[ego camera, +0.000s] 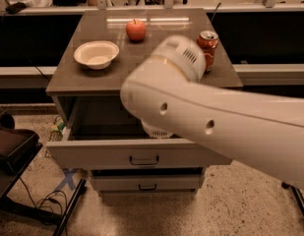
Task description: Open top drawer
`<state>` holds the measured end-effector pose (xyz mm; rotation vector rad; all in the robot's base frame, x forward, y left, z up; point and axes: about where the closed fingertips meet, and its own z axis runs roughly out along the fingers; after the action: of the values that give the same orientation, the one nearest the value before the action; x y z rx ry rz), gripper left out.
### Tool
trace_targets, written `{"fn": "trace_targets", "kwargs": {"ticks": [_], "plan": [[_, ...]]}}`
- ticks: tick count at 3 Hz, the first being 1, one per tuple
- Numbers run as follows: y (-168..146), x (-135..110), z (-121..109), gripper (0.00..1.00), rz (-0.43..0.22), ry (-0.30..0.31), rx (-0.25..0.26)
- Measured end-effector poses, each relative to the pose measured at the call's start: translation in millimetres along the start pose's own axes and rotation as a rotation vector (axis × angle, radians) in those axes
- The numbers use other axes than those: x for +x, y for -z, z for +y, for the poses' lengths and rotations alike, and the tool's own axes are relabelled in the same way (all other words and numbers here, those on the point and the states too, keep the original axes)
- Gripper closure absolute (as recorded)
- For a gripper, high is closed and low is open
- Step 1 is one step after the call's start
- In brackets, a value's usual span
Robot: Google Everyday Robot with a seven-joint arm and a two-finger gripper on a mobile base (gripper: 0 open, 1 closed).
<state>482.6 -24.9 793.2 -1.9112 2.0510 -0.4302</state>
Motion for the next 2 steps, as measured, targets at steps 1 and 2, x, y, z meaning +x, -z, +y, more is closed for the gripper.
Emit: {"fn": "trace_targets", "kwargs": {"ticks": [1, 2], "plan": [[45.2, -7.5, -22.7, 1.0, -0.025, 0.018, 0.079], [34.7, -7.3, -26.0, 1.0, -0.029, 0.021, 0.069]]}}
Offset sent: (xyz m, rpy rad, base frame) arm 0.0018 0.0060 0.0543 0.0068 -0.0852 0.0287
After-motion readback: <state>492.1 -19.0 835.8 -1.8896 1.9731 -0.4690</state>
